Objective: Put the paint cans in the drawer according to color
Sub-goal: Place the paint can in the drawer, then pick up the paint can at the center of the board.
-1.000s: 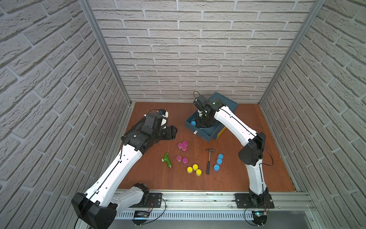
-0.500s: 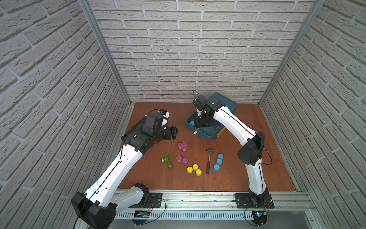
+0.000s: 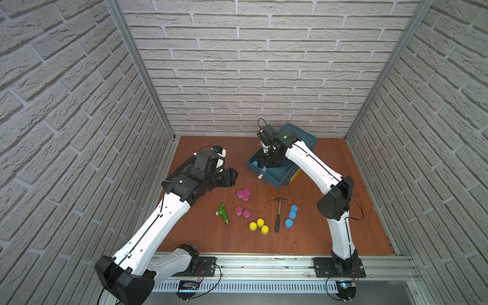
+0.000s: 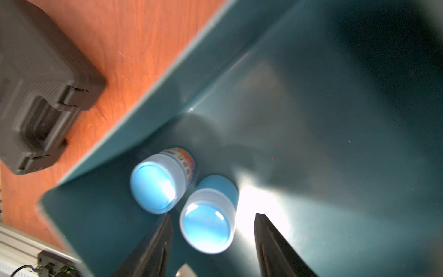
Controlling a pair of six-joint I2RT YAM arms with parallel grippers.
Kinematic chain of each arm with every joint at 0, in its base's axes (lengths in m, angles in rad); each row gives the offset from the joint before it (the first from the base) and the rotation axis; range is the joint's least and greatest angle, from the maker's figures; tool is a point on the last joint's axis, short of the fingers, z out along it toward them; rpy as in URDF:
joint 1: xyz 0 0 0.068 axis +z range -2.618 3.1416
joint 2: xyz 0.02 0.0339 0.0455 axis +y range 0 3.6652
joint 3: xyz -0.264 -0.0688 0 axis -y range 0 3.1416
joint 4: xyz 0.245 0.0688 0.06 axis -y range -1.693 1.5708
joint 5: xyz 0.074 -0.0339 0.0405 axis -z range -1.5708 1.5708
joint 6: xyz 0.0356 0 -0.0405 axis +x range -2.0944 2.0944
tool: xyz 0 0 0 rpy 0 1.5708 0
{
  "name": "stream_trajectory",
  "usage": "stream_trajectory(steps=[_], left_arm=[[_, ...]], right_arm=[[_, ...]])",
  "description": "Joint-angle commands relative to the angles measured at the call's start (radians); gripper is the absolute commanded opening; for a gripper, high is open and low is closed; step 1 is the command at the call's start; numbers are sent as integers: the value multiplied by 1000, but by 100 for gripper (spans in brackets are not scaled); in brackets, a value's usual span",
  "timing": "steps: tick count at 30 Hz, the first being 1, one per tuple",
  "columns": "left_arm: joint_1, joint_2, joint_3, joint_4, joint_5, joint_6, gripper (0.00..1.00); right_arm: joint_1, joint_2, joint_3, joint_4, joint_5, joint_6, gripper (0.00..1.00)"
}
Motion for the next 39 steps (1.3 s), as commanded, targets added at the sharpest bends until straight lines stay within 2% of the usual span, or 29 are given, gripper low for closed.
stream_trajectory(steps=[1,5,8,15,21,25,29,36,39], left_arm=[[-6,-4,30,34,-14,-4,69],[-6,0,31,37,-14,-3,69],[-7,1,32,39,-15,-1,69],[-6,2,33,42,-17,3,69],[-8,14,36,39,-1,8,69],[-8,16,37,32,8,14,69],[-8,14,31,28,15,14,69],[-9,5,28,16,17,19,69],[-8,3,28,17,16,22,69]], right_arm=[[8,-106,26,-6,33,12,61],[8,-214,-22,-10,59,21,60],[8,-316,-117,-9,95,46,58],[0,-728,-636,133,214,215,51],[-36,-922,-942,126,157,368,50],[-66,-1002,-1114,176,86,468,51],[-104,-1032,-1220,245,40,510,54],[-118,-951,-1278,292,10,541,66],[-129,-903,-1299,333,-20,543,68]])
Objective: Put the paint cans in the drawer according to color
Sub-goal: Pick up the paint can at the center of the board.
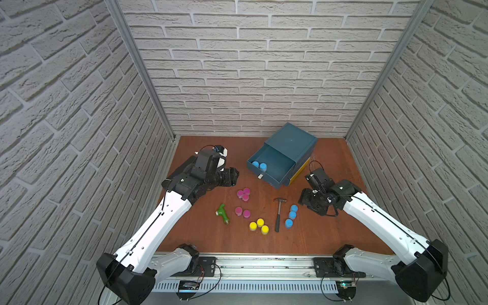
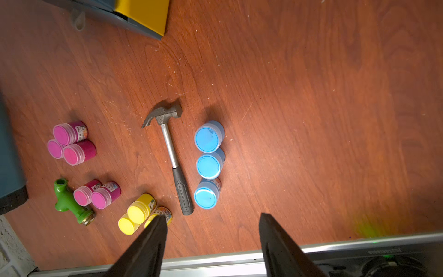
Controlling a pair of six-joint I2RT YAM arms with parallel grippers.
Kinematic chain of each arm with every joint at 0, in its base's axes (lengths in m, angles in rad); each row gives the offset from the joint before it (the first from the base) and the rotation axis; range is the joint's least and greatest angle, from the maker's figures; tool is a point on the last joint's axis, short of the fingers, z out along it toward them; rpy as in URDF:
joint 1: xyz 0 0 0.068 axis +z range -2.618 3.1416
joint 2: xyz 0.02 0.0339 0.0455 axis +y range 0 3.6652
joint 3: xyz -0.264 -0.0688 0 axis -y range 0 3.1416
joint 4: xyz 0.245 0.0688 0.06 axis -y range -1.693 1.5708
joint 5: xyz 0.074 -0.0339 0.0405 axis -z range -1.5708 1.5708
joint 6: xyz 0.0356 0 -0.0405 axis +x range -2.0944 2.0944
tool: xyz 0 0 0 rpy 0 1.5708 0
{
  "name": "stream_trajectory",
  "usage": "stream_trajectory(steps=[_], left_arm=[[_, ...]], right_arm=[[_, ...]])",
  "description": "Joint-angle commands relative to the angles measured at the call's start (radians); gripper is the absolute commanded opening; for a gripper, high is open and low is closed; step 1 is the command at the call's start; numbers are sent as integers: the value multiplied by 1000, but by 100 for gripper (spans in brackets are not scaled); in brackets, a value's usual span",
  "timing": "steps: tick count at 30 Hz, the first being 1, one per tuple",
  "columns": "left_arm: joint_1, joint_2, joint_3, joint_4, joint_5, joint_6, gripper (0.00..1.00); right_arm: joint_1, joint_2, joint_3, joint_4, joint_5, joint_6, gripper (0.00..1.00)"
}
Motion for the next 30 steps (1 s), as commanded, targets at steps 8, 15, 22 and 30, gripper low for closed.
stream_trajectory(steps=[8,15,22,30], left_arm=[[-4,-25,15,14,2,8,69],[-4,-32,10,17,-1,-2,69],[-6,-34,6,14,2,-6,69],[-6,-38,1,16,2,-15,69]], right_arm=[[-40,150,-53,158,-59,-8,73],[-51,261,-60,220,-82,-51,74],[-52,332,-63,266,-82,-58,72],[-52,394,-70,292,-75,-68,66]])
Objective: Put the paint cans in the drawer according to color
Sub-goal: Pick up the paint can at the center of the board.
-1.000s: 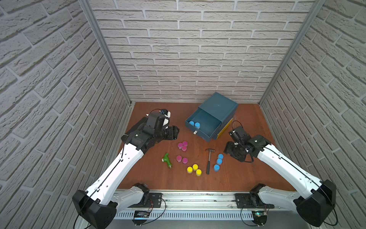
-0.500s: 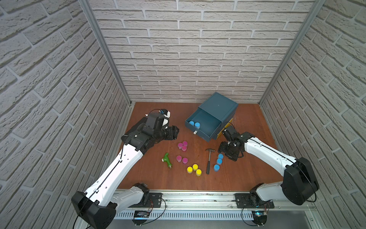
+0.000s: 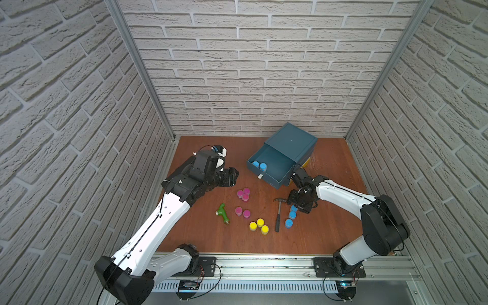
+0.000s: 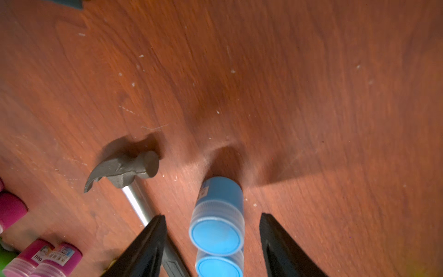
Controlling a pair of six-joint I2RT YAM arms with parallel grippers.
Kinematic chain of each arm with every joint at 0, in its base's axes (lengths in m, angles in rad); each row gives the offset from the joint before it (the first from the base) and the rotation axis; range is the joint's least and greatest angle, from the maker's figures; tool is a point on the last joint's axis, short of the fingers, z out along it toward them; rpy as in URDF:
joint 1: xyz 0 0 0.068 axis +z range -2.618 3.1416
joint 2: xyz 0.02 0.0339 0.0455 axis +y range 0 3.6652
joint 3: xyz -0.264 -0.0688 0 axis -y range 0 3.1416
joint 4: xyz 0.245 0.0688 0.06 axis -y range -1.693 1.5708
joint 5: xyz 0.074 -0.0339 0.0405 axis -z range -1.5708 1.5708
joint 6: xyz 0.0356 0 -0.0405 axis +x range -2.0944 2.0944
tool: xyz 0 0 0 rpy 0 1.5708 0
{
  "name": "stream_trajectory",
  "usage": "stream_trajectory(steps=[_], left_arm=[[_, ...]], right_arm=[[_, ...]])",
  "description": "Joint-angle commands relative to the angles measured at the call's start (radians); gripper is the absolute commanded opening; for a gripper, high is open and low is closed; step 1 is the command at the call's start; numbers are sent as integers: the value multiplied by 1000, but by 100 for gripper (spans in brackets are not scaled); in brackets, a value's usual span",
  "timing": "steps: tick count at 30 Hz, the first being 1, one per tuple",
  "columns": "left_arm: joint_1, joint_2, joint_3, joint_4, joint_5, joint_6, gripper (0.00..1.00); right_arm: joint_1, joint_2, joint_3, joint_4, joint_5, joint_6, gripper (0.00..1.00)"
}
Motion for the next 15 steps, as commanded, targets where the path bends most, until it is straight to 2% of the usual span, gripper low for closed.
stream_trajectory(steps=[1,15], left_arm=[[-5,-20,1,16,3,-7,69],[-9,-25,-4,19,1,-11,69]], right_arm=[[-4,19,-13,19,8,-14,64],[-6,15,-32,-16,51,-13,35]])
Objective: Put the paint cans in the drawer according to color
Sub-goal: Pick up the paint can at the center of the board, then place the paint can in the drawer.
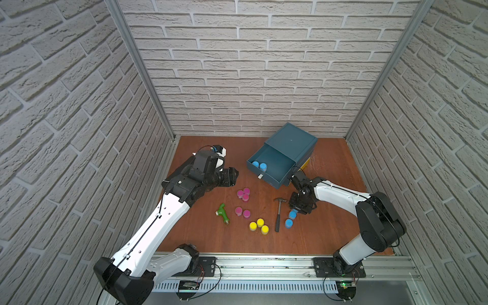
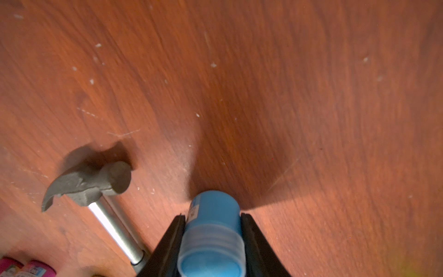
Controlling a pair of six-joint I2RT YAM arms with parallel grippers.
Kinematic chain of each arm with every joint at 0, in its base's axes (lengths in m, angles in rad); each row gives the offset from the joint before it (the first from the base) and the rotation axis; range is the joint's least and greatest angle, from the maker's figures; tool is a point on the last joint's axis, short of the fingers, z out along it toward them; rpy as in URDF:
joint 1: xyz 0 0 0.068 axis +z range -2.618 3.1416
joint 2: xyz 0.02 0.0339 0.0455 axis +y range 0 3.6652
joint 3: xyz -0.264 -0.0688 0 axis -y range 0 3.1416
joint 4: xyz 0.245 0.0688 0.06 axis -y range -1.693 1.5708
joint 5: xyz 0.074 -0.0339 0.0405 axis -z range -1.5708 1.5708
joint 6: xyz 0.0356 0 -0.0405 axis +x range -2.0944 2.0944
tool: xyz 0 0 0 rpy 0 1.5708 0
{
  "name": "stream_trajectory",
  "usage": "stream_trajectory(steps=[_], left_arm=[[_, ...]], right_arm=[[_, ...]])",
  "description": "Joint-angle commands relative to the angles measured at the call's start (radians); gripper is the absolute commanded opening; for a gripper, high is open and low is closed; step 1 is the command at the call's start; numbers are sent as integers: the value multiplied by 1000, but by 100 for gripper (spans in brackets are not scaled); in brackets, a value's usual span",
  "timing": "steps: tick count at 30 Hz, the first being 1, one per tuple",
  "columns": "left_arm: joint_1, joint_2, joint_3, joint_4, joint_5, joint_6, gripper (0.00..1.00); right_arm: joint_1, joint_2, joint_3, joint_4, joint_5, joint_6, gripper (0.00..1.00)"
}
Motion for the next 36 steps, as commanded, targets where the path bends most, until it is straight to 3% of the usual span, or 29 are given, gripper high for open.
stream_trajectory(steps=[1,6,9,14,19,25,36], left_arm=[[-9,-18,-4,20,0,-4,69],[-11,-22,-8,23,-4,-8,69],[-12,-25,-13,26,-7,-10,69],[-15,-30,-21,27,-8,-9,69],[-15,-22,-20,30,-4,-5,69],[-15,-9,-10,37,0,-3,69],[-26,3,14,24,-9,-5,68]], right_arm=[[-4,-15,-6,-37,46,-11,32],[-3,-74,24,-142,111,-27,11],[-1,-148,69,-235,169,-47,4],[7,-266,237,-394,253,-123,2],[31,-282,474,-492,294,-232,2],[75,-187,740,-498,242,-358,2],[140,183,1188,-604,137,-478,2]])
